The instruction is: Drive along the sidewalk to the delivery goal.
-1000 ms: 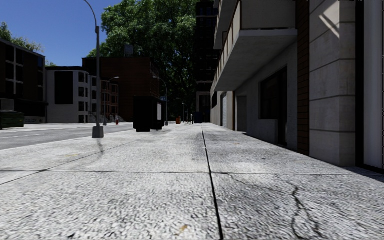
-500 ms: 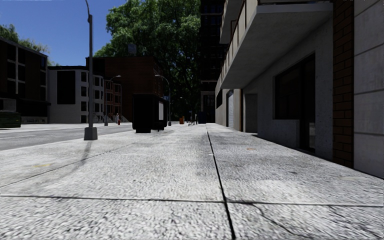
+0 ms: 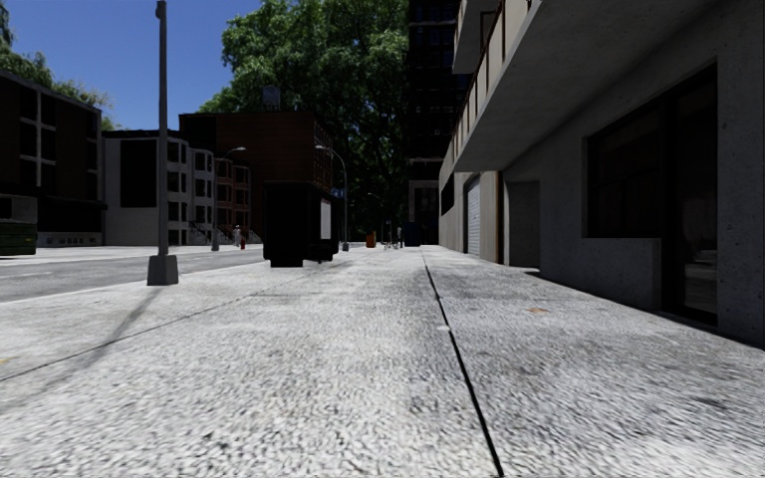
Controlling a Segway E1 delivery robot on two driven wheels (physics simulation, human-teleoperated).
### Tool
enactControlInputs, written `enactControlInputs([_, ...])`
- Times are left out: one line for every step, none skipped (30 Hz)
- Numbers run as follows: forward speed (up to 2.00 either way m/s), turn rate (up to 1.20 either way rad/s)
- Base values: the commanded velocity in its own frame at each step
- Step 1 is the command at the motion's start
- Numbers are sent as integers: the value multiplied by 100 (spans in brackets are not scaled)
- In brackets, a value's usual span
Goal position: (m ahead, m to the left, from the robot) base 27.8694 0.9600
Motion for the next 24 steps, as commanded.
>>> enactControlInputs([200,0])
enactControlInputs([200,0])
enactControlInputs([200,0])
enactControlInputs([200,0])
enactControlInputs([200,0])
enactControlInputs([200,0])
enactControlInputs([200,0])
enactControlInputs([200,0])
enactControlInputs([200,0])
enactControlInputs([200,0])
enactControlInputs([200,0])
enactControlInputs([200,0])
enactControlInputs([200,0])
enactControlInputs([200,0])
enactControlInputs([200,0])
enactControlInputs([200,0])
enactControlInputs([200,0])
enactControlInputs([200,0])
enactControlInputs([200,0])
enactControlInputs([200,0])
enactControlInputs([200,0])
enactControlInputs([200,0])
enactControlInputs([200,0])
enactControlInputs([200,0])
